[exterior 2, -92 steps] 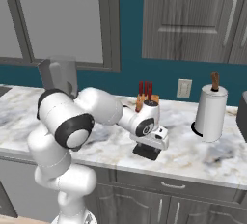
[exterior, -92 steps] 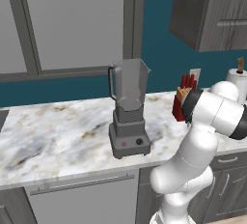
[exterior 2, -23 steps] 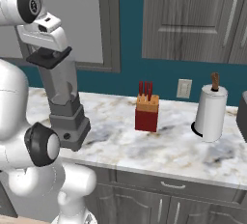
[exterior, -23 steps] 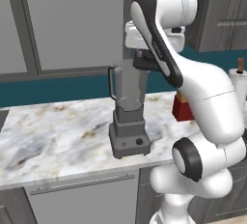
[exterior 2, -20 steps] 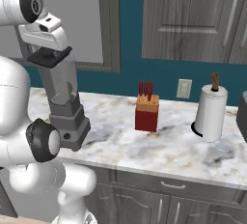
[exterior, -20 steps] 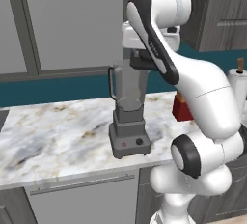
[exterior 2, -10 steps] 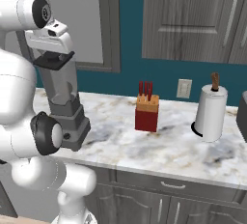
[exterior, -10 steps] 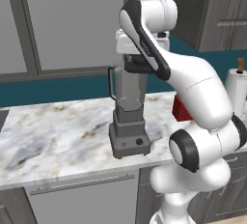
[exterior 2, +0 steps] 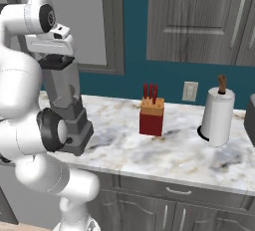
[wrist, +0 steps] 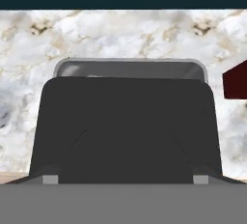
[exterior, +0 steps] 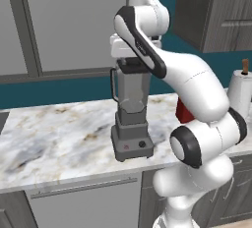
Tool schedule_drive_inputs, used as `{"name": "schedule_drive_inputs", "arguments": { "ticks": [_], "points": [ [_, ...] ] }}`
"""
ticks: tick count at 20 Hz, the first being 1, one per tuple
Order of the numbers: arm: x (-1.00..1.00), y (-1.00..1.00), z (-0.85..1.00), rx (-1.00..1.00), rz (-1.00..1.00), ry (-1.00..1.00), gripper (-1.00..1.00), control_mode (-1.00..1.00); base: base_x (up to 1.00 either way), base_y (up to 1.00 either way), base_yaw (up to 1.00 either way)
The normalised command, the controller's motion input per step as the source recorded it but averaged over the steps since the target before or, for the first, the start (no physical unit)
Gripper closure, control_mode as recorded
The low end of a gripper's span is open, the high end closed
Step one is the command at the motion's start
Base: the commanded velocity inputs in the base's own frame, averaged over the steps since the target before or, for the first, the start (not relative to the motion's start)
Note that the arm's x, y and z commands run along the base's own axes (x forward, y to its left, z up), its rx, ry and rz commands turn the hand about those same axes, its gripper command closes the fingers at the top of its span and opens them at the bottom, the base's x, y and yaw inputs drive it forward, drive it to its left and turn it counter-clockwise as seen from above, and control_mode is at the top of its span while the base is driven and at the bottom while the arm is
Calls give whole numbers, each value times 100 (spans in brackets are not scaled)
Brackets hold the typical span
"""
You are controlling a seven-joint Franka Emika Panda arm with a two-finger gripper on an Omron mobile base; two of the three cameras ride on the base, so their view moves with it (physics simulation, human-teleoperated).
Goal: Open the blender lid, put the pear in the blender, close the lid, and start the blender.
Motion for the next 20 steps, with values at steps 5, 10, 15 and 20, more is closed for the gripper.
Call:
{"name": "schedule_drive_inputs", "arguments": {
  "ticks": [5,10,15,20],
  "points": [
    [34,0,-6,0,15,0,100,-100,0,0,0],
    [15,0,-18,0,13,-2,100,-100,0,0,0],
    [2,0,-36,0,1,-8,100,-100,0,0,0],
    [3,0,-35,0,-3,-12,100,-100,0,0,0]
  ]
}}
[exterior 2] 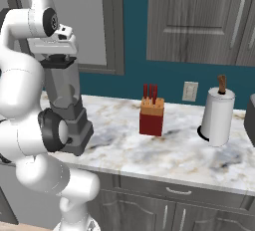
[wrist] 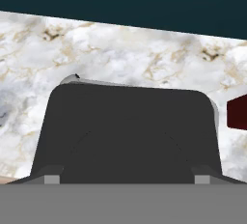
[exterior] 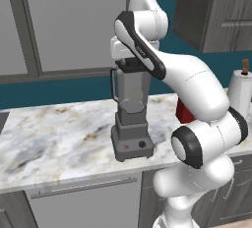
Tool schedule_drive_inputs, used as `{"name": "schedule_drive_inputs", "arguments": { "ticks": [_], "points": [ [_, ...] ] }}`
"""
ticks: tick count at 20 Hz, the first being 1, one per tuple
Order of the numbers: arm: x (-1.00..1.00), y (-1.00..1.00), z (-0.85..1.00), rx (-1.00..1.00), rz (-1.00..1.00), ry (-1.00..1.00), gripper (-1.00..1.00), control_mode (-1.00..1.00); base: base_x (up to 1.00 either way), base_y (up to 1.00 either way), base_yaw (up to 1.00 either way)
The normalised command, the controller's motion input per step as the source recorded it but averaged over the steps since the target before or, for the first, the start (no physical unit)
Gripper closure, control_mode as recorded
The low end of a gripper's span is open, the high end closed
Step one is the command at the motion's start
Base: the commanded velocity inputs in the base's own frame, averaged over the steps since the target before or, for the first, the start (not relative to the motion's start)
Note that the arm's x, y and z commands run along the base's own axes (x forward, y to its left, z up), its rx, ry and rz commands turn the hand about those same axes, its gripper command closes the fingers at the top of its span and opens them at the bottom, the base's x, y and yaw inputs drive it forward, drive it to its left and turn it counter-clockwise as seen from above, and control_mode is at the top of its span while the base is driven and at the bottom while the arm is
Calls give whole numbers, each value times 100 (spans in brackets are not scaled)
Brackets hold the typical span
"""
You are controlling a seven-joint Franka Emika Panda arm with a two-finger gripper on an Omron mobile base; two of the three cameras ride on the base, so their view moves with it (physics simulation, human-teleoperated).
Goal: Open the blender lid, put the pear in the blender, close the lid, and start the blender.
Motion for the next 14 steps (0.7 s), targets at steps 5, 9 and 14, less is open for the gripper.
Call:
{"name": "schedule_drive_inputs", "arguments": {
  "ticks": [5,9,14],
  "points": [
    [15,0,-44,0,-6,-7,100,-100,0,0,0],
    [0,-1,-70,0,-2,0,100,-100,0,0,0],
    [-6,-18,-61,2,0,-1,100,-100,0,0,0]
  ]
}}
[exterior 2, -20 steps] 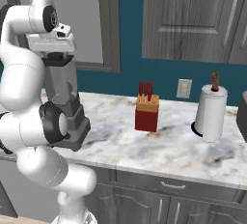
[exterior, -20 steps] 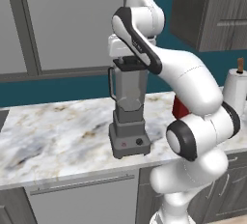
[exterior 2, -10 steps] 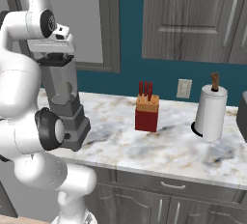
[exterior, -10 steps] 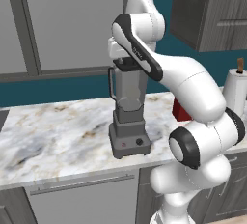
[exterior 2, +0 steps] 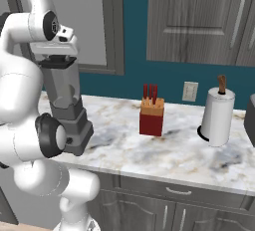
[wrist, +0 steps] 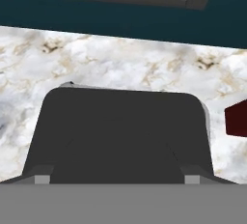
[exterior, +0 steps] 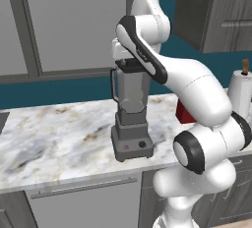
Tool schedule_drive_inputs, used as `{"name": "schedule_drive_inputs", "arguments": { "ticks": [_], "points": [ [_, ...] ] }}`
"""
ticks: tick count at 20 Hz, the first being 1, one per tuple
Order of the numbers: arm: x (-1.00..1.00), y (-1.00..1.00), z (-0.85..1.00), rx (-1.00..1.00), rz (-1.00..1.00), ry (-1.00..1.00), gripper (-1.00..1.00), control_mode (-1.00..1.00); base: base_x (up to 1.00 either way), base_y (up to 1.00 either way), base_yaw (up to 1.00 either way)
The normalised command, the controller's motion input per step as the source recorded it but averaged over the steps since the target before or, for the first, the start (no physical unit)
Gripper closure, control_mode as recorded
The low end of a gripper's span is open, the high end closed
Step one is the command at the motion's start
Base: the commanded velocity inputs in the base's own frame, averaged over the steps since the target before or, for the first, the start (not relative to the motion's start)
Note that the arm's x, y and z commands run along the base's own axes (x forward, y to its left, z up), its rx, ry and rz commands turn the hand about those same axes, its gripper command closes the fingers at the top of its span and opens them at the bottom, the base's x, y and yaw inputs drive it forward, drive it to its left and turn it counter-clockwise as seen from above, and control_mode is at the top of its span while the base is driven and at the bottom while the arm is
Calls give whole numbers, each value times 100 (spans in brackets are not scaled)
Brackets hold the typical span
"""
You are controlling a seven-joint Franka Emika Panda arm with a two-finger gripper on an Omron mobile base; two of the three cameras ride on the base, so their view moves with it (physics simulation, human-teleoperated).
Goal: Open the blender lid, put the pear in the blender, close the lid, and start the blender.
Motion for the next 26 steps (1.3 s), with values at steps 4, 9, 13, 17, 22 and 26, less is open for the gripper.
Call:
{"name": "schedule_drive_inputs", "arguments": {
  "ticks": [4,9,13,17,22,26],
  "points": [
    [-21,-19,-55,4,0,-1,100,-100,0,0,0],
    [-22,-8,-39,3,3,0,100,-100,0,0,0],
    [-13,-23,-5,0,7,-6,100,-100,0,0,0],
    [0,-19,1,0,6,-18,100,-100,0,0,0],
    [0,-7,-58,0,4,-9,100,-100,0,0,0],
    [0,-33,-40,0,2,-2,100,-100,0,0,0]
  ]
}}
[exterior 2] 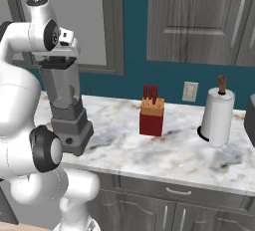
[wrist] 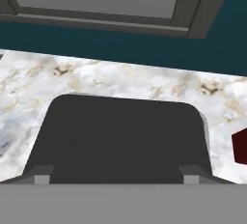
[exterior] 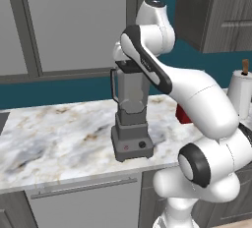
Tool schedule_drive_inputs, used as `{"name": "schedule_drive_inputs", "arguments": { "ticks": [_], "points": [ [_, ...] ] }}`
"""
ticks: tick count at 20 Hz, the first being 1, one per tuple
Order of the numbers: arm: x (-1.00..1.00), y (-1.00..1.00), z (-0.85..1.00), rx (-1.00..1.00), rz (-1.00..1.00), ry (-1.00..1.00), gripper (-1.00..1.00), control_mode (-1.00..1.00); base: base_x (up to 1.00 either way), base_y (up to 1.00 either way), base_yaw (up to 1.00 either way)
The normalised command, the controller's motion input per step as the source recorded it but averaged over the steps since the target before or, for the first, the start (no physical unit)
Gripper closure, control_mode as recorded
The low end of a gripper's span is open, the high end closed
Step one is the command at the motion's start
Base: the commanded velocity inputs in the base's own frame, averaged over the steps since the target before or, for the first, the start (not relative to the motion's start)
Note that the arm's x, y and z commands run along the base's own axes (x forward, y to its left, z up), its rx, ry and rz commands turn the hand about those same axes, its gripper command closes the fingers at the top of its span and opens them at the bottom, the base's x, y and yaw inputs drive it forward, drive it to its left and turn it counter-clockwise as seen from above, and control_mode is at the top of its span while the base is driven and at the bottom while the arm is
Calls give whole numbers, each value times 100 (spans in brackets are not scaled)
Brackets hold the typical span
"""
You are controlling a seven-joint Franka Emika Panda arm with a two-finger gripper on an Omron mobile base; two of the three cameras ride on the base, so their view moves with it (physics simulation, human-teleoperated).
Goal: Open the blender lid, put the pear in the blender, close the lid, and start the blender.
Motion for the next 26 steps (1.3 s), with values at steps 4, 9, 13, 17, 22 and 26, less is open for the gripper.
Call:
{"name": "schedule_drive_inputs", "arguments": {
  "ticks": [4,9,13,17,22,26],
  "points": [
    [11,-10,-78,0,1,-4,100,-100,0,0,0],
    [24,-3,-73,0,0,-3,100,-100,0,0,0],
    [-4,-35,-31,0,0,-15,100,-100,0,0,0],
    [4,-25,0,0,0,-14,100,-100,0,0,0],
    [8,-17,0,0,0,-8,100,-100,0,0,0],
    [-3,-15,2,0,0,-10,100,-100,0,0,0]
  ]
}}
